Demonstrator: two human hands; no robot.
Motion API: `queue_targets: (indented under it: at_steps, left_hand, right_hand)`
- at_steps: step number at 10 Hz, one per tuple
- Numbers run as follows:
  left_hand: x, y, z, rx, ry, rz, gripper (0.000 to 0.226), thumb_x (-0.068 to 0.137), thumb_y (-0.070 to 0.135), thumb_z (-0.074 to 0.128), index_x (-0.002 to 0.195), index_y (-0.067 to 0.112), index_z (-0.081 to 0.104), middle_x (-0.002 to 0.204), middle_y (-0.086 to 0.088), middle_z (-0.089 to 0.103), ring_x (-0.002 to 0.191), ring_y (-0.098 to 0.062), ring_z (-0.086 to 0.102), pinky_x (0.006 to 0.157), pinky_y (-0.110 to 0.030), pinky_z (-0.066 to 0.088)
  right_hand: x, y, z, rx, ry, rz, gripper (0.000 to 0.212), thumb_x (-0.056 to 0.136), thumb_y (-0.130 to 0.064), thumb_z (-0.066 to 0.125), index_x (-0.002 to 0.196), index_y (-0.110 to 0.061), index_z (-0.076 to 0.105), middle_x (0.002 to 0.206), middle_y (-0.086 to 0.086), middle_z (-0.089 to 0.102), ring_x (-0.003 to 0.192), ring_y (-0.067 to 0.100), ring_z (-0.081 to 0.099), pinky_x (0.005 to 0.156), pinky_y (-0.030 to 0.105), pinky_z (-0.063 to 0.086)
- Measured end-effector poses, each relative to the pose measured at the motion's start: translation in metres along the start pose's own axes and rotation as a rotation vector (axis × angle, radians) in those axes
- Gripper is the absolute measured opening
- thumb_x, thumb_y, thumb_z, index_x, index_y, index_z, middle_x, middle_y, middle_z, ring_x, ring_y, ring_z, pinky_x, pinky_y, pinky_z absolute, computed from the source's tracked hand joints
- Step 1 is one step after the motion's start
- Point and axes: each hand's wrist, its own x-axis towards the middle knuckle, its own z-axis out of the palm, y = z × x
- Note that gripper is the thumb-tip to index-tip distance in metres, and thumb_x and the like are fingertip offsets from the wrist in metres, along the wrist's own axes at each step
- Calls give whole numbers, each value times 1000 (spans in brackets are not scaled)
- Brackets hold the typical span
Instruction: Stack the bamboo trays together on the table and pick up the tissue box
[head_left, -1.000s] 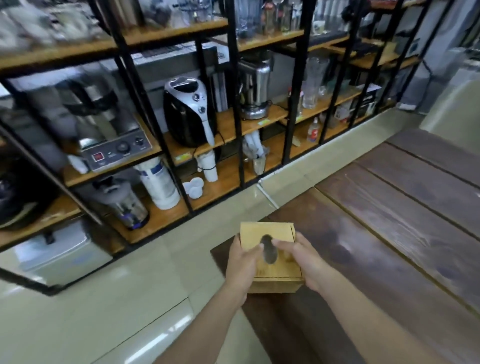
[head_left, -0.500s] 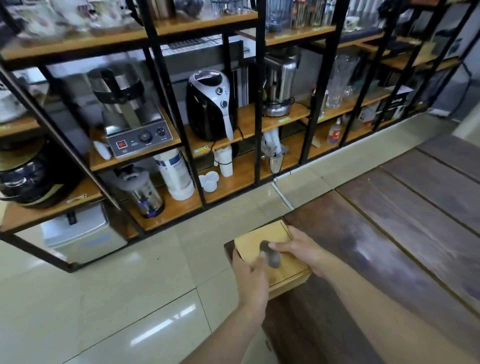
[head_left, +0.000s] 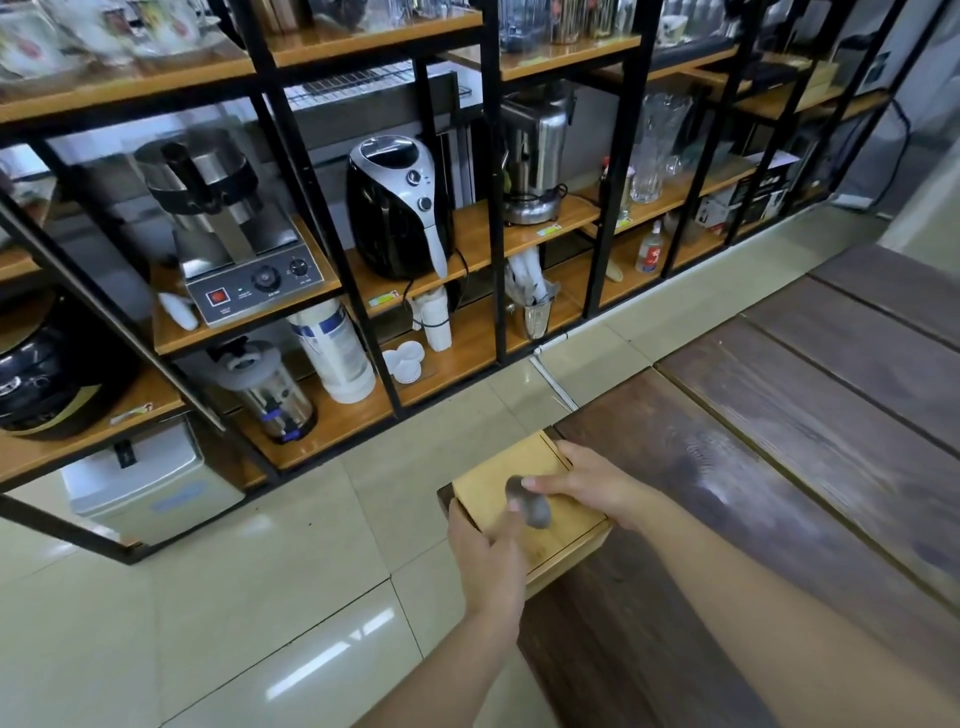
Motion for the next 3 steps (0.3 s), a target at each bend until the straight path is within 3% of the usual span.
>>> queue_targets:
  at_steps: [1, 2, 3]
  left_hand:
    - [8, 2, -10, 143, 25, 62, 66, 86, 22, 64, 143, 17, 30, 139, -5, 45, 126, -22, 46, 96, -32, 45]
    - [18, 15, -14, 351, 41, 183, 75, 87, 27, 62, 147, 16, 19, 153, -6, 29, 139, -22, 29, 113, -40, 29]
    - [23, 42, -2, 552, -37, 389, 74, 88, 33, 59, 147, 19, 17, 155, -4, 25, 142, -21, 23, 113, -39, 22]
  right_hand:
    - [-3, -2, -6, -103, -14, -15, 62, 77, -44, 66, 130, -17, 45, 129, 3, 53, 115, 20, 51, 100, 41, 42]
    - [-15, -5, -20, -280, -17, -8, 69, 80, -46, 61, 137, -16, 37, 140, 4, 46, 125, 21, 45, 104, 41, 39]
    - [-31, -8, -34, -402, 5, 12, 73, 81, -48, 59, 140, -15, 32, 146, 7, 41, 130, 22, 41, 107, 39, 36]
